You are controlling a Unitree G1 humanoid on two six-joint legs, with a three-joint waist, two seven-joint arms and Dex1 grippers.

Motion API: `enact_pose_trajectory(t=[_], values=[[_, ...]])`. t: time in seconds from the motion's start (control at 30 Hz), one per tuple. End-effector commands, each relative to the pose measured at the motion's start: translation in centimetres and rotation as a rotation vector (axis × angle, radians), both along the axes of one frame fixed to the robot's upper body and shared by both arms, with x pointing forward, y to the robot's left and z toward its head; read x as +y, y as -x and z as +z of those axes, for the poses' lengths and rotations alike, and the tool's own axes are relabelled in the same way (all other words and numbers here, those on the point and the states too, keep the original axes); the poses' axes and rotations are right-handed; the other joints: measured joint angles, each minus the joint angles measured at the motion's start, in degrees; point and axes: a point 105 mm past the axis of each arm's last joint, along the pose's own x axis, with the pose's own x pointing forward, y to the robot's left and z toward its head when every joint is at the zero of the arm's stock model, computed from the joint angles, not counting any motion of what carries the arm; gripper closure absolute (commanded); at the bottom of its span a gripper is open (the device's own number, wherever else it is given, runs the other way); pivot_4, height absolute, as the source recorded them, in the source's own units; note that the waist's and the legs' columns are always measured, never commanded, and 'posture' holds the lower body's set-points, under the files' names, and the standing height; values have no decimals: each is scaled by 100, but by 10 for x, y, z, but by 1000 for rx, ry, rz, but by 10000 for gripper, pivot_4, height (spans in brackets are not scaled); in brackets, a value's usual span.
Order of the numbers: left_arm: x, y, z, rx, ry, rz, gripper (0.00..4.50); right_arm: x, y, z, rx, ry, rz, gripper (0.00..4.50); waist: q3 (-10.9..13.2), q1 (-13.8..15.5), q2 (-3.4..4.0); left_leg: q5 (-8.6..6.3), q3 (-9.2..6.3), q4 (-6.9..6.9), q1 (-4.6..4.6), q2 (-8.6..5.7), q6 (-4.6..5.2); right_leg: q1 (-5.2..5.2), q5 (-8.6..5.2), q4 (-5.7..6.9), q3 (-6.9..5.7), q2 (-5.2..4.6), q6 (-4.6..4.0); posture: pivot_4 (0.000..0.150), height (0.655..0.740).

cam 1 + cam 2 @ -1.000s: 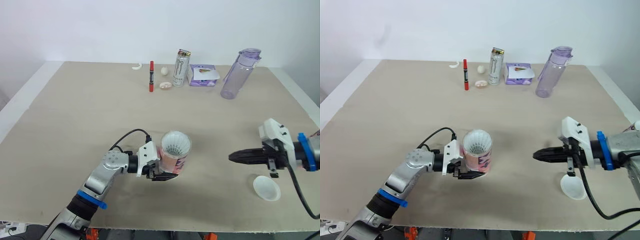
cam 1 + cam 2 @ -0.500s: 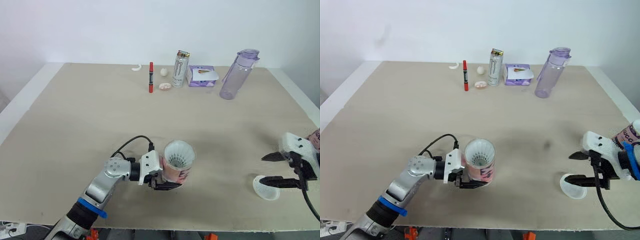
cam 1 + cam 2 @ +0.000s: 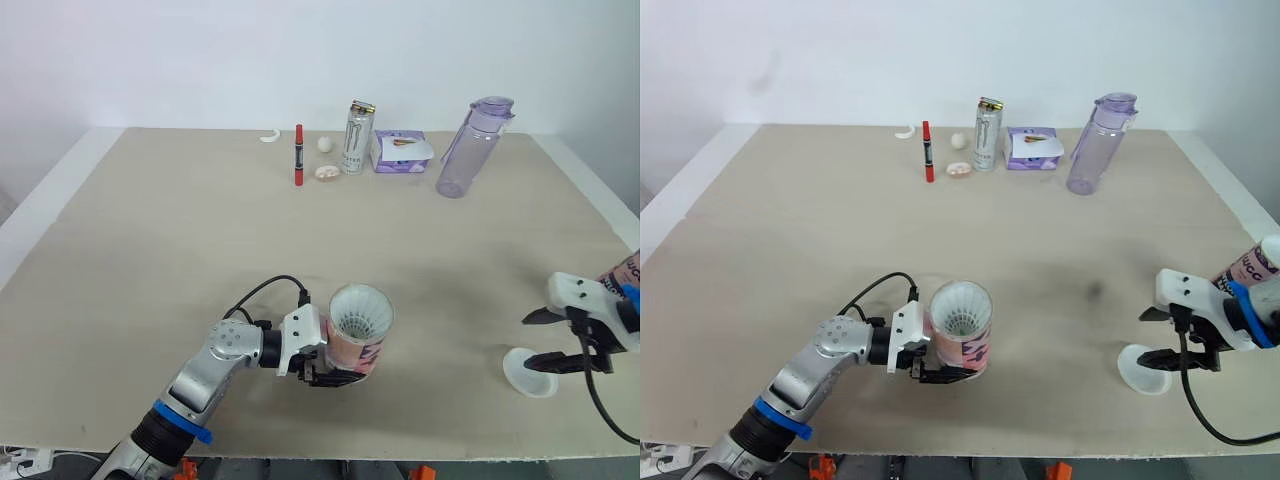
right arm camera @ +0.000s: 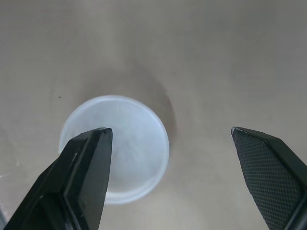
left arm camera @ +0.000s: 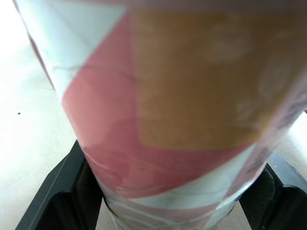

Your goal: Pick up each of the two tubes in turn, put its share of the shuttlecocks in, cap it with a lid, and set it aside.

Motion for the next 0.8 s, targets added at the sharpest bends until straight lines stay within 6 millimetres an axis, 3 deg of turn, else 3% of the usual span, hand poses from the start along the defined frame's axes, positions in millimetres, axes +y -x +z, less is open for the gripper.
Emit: enact_pose_trajectory(t=[0.03,0.13,0.27,0.3,0.33,0.43,0.47,0.57,0.8], values=[[2,4,3,2,3,-6,10356,0,-4,2,-7,13,6,2215,0,0,1,0,0,0,0,0,0,0,0,0,0,0,0,1500,7400],[3,4,1,-6,-11,-8,10356,0,-3,-1,6,20,13,2215,0,0,2,0,0,-1,0,1,0,0,-1,0,0,1,-1,1500,7400],[3,2,1,-11,-13,-7,10356,-2,-1,-4,2,51,26,10869,-1,0,3,0,0,0,0,0,0,0,0,0,0,0,0,1500,7400],[3,2,1,-14,-15,-7,10356,-2,0,-5,3,55,30,14085,-1,1,3,0,0,0,0,0,0,0,0,0,0,0,0,1500,7400],[3,1,1,-18,-17,-7,10356,-1,1,-6,6,57,34,20623,-1,1,3,0,0,0,1,0,0,1,0,0,0,0,0,1500,7400],[3,0,1,-23,-20,-5,10356,-2,4,-8,12,71,44,28335,-2,1,4,0,0,0,1,0,0,1,0,0,0,0,0,1500,7400],[3,0,1,-23,-21,-4,10356,-3,6,-9,16,78,50,34084,-2,1,4,0,0,0,2,1,0,3,0,0,1,1,0,1500,7400],[4,-1,-1,-26,-29,-1,10356,-4,10,-12,24,89,64,43584,-2,1,3,0,-1,0,3,1,0,4,0,0,0,1,0,1500,7400],[5,-5,-4,-36,-47,11,10356,7,5,-3,-44,75,134,44554,-3,1,2,0,-2,3,9,1,0,12,1,0,0,2,0,1500,7400]])
